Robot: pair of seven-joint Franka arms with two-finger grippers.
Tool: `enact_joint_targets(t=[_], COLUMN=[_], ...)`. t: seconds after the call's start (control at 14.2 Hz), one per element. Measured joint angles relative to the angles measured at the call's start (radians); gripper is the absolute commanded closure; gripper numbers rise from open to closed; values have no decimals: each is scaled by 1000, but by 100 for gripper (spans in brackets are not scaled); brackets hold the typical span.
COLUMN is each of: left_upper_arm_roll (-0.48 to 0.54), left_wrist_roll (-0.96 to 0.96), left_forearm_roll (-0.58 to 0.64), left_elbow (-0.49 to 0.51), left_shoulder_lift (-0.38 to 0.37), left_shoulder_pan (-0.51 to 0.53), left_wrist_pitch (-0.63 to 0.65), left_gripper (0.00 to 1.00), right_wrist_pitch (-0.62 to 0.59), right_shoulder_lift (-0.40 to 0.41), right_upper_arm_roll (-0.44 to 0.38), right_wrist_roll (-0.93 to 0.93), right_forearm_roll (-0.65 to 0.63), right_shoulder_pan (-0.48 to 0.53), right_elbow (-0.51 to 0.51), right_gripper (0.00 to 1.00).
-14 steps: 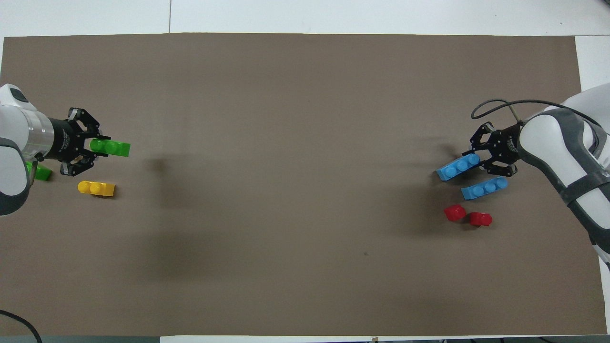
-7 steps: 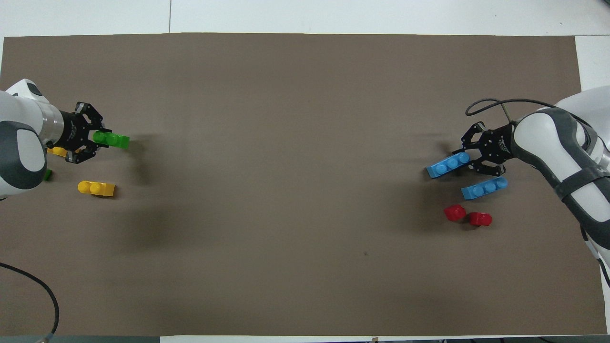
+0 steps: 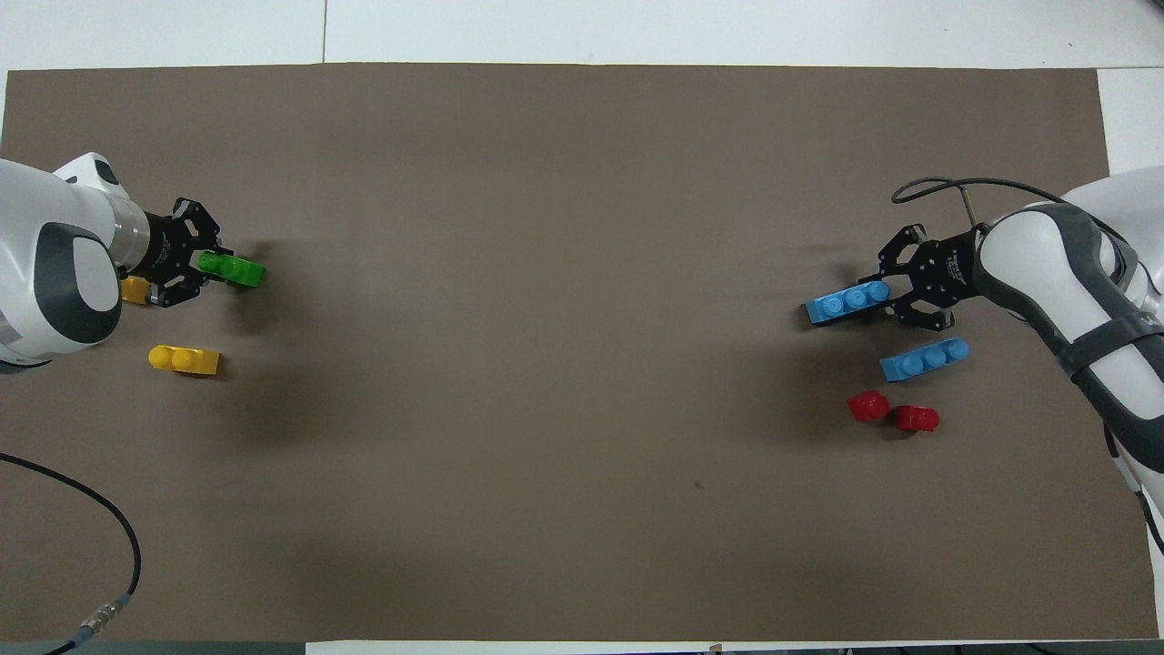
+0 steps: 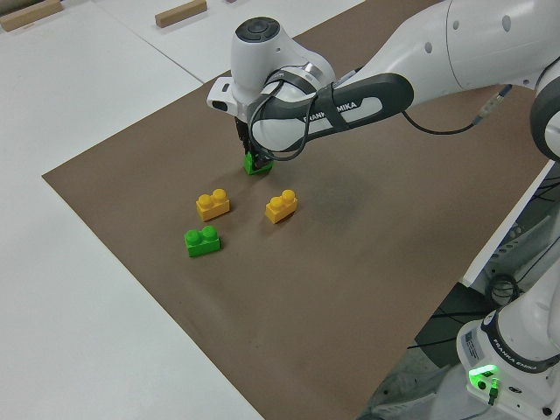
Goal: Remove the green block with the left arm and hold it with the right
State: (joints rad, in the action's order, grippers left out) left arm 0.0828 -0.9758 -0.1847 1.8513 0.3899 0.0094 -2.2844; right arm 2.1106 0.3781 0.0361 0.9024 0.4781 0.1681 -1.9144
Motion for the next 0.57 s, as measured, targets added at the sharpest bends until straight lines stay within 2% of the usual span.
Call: enact_joint_targets(t=[0.07, 0.14, 0.21, 0.57], left_upper_arm_roll=[0, 0, 0, -3], left_wrist_roll=[5, 8, 12, 42], left_forearm_roll=[0, -1, -1, -1], left_elbow=[0, 0, 0, 0], left_shoulder_lift=[0, 0, 0, 8], left_shoulder_pan=[0, 0, 0, 0], left_wrist_pitch=[0, -1, -1, 0], left_gripper=[100, 73, 1, 0], right_wrist_pitch=[10, 18, 21, -21], right_shoulder_lift=[1, 2, 3, -5], right_upper_arm_roll=[0, 0, 0, 0], right_wrist_roll=[11, 15, 18, 52], right_forearm_roll=[0, 0, 0, 0], right_shoulder_pan=[0, -1, -1, -8], right_elbow=[-3, -6, -8, 19], right_gripper=[90, 60, 2, 0])
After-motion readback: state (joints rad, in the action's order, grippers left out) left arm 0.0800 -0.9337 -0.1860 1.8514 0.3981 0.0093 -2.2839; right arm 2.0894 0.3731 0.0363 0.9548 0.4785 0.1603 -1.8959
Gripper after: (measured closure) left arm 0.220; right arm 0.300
